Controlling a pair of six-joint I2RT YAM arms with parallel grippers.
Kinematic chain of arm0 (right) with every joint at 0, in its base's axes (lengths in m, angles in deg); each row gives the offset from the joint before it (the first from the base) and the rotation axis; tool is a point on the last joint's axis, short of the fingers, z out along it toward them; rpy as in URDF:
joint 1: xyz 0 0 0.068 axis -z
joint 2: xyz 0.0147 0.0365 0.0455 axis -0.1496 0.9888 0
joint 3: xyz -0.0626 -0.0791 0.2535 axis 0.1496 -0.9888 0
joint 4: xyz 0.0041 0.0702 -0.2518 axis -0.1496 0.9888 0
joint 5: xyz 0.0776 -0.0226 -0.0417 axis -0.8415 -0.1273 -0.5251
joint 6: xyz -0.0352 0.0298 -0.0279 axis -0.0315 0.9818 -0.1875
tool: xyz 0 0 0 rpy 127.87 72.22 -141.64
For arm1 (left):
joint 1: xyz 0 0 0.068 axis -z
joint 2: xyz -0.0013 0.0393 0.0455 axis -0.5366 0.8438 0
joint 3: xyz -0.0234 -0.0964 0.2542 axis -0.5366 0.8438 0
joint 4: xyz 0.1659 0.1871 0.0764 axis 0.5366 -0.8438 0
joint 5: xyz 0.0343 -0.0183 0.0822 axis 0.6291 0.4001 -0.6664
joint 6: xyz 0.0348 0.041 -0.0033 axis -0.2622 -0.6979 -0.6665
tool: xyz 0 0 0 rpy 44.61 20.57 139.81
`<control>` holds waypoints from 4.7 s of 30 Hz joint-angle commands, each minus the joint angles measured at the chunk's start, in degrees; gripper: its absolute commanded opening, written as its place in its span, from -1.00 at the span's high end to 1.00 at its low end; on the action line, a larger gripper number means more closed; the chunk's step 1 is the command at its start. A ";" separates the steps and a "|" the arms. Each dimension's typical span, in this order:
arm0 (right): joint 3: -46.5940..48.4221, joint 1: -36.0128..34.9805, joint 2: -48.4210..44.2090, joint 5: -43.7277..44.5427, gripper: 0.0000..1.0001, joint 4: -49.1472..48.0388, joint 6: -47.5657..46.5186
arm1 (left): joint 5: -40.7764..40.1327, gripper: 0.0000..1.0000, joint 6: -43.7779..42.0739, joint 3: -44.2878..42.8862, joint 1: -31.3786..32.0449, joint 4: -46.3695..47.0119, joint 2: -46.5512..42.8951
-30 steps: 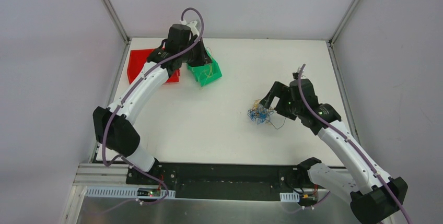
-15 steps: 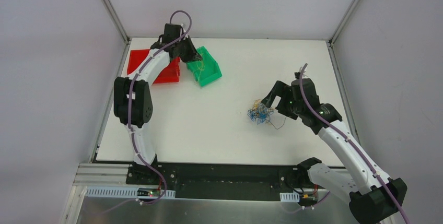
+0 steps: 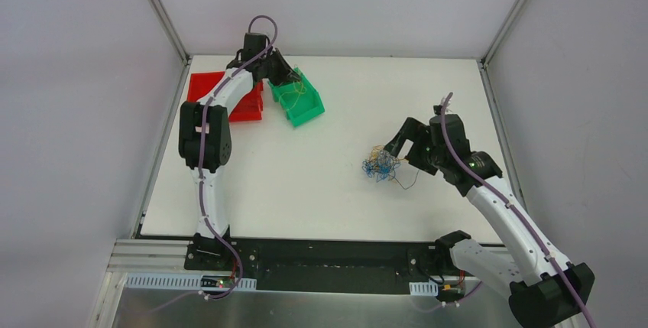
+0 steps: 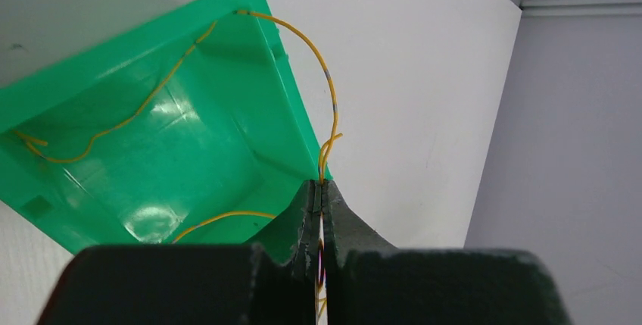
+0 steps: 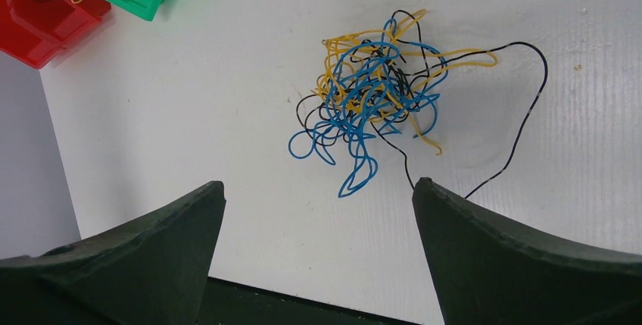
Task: Untangle the cables
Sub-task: Place the cable in the bin, then untie the cable.
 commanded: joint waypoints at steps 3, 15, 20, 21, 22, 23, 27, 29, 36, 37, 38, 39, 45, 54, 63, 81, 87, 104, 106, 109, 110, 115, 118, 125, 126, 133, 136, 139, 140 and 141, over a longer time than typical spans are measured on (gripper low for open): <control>-0.69 0.78 -0.33 -1.78 -0.98 -0.35 -0.66 | -0.50 1.00 3.70 7.04 1.91 5.64 -9.18; -1.30 0.88 -1.28 -2.37 -0.98 -0.44 -0.17 | 0.56 1.00 9.11 3.59 1.57 14.06 -3.91; -1.95 1.28 -2.16 -1.85 -0.98 0.30 -0.57 | -0.88 1.00 7.29 1.88 0.82 14.20 -1.28; -1.94 1.36 -2.17 -1.90 -0.98 0.35 -0.54 | -1.41 1.00 6.45 1.74 0.71 13.83 -0.99; -1.89 1.35 -2.17 -1.95 -0.98 0.50 -0.53 | -2.02 1.00 5.52 1.75 0.56 13.40 -0.92; -1.80 1.41 -2.22 -1.97 -0.98 0.53 -0.55 | -2.83 1.00 4.36 1.90 0.41 12.93 -0.95; -1.55 1.67 -2.19 -2.03 -0.98 0.56 -0.74 | -8.04 1.00 -3.63 2.69 0.06 9.81 -2.55; -1.49 1.79 -2.02 -2.16 -0.98 0.51 -0.88 | -9.84 1.00 -6.90 3.47 0.16 9.01 -3.54; -1.32 1.85 -0.78 -3.37 -0.98 -0.56 -0.37 | -16.74 1.00 -17.47 7.37 2.01 7.42 -6.31; -1.32 1.87 -0.70 -3.49 -0.98 -0.62 -0.32 | -17.22 1.00 -19.02 7.82 2.31 7.42 -6.42; -1.27 1.89 -0.48 -3.57 -0.98 -0.78 -0.23 | -17.73 1.00 -20.62 8.16 3.01 7.41 -6.55; -1.13 1.93 -0.24 -3.65 -0.98 -0.80 -0.20 | -18.52 1.00 -22.18 8.51 3.57 7.42 -6.65; -0.80 1.89 0.14 -4.42 -0.98 -0.96 0.13 | -21.39 1.00 -26.23 11.25 5.20 7.32 -6.62; -0.99 1.90 0.17 -4.72 -0.98 -1.19 0.61 | -23.72 1.00 -28.63 12.25 7.04 7.01 -4.74; -1.53 1.87 -1.48 -4.30 -0.98 -0.47 0.48 | -29.84 1.00 -34.03 9.27 10.08 2.87 -2.80; -1.68 1.93 -3.14 -3.71 -0.98 0.73 0.45 | -35.41 0.39 -36.28 -0.98 11.75 -4.27 -1.94; -1.53 1.95 -2.63 -3.97 -0.98 0.61 0.59 | -36.45 0.16 -37.22 -3.20 12.32 -5.22 -4.05; -1.73 2.01 -2.48 -3.89 -0.98 0.58 0.56 | -36.68 -0.17 -37.42 -3.56 12.48 -6.67 -10.32; -1.85 1.94 -2.77 -3.82 -0.97 0.73 0.59 | -36.78 -0.17 -37.19 -3.54 12.48 -7.14 -10.84; -1.99 1.95 -3.06 -3.05 -0.98 1.31 0.45 | -35.72 -0.19 -36.19 -2.76 12.99 -7.75 -12.88; -1.97 1.97 -3.03 -2.56 -0.97 1.66 0.44 | -35.00 -0.22 -35.60 -2.32 13.34 -7.95 -13.84; -2.16 2.27 -1.94 -0.40 -0.98 4.18 0.75 | -31.34 -0.43 -32.33 4.37 17.39 -8.11 -20.53; -2.75 2.66 -1.45 0.56 -0.98 5.57 0.94 | -30.19 -0.69 -29.90 10.38 19.95 -8.02 -25.28; -6.94 3.35 -3.71 0.60 -0.98 5.17 1.37 | -27.66 -0.96 -24.89 25.89 24.02 -7.52 -36.78; -7.42 3.40 -3.89 0.60 -0.98 4.70 1.58 | -27.65 -0.96 -24.76 28.15 24.59 -7.19 -38.42; -11.59 3.76 -5.01 2.86 -0.90 -0.08 3.85 | -23.64 -0.97 -23.80 42.31 27.23 -0.67 -49.48; -12.86 3.83 -4.76 1.79 -0.87 -1.88 4.37 | -21.96 -0.96 -24.11 48.98 27.65 4.90 -53.16; -12.97 3.85 -4.39 1.56 -0.86 -2.56 4.90 | -20.44 -0.96 -24.53 51.95 27.75 7.58 -54.93; -12.86 3.84 -4.30 1.50 -0.86 -2.64 4.96 | -19.90 -0.96 -24.66 52.55 27.87 8.37 -55.33; -12.61 3.86 -4.28 1.50 -0.86 -2.59 5.00 | -19.41 -0.96 -24.66 53.14 27.87 9.47 -55.54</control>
